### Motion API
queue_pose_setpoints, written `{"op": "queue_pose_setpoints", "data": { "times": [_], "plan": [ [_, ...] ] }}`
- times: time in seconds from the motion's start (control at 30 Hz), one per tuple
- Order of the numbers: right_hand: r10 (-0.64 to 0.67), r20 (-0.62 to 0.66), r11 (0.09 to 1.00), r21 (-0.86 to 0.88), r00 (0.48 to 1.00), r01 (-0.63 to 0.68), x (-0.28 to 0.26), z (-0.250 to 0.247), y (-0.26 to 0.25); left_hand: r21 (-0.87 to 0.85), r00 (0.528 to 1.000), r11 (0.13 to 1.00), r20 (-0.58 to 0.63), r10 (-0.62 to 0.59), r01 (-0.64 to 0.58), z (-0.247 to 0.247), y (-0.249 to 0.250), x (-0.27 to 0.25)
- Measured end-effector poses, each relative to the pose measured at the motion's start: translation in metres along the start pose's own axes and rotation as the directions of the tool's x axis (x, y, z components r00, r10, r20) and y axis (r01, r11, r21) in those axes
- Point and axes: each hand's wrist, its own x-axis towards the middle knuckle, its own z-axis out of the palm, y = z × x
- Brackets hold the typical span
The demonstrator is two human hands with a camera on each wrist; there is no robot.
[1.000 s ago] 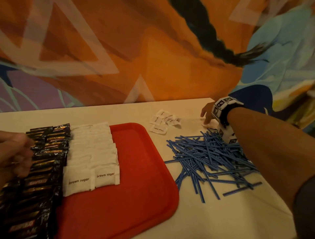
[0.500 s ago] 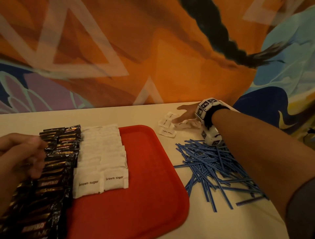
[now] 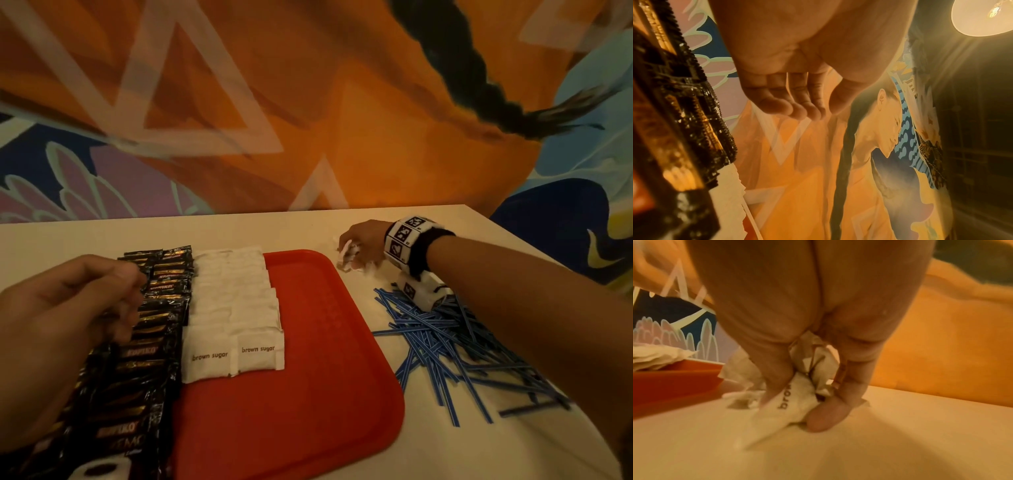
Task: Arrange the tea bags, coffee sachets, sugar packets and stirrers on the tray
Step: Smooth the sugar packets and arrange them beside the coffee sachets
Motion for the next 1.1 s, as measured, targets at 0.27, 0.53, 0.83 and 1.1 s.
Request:
{"op": "queue_pose_setpoints", "data": {
  "times": [0.27, 0.53, 0.83, 1.1],
  "plan": [
    [0.071, -0.079, 0.992, 0.114, 0.994, -0.062, -0.008, 0.002, -0.009, -0.102, 0.999, 0.995, -0.052, 0.008, -0.013, 0.018, 0.021, -0.008],
    [0.054, -0.263, 0.927, 0.373, 0.963, 0.05, -0.03, -0.033, -0.007, -0.13, 0.995, 0.989, -0.075, 0.067, -0.077, 0.033, 0.043, -0.02],
    [0.044, -0.04, 0.987, 0.159, 0.998, -0.038, -0.022, -0.017, -0.028, -0.163, 0.997, 0.987, -0.078, -0.016, 0.003, 0.034, 0.058, -0.024],
    [-0.019, 0.061, 0.994, 0.113, 0.998, 0.012, 0.003, -0.009, -0.029, -0.169, 0.99, 0.983, -0.115, -0.085, 0.065, 0.038, 0.061, -0.025]
  ]
}}
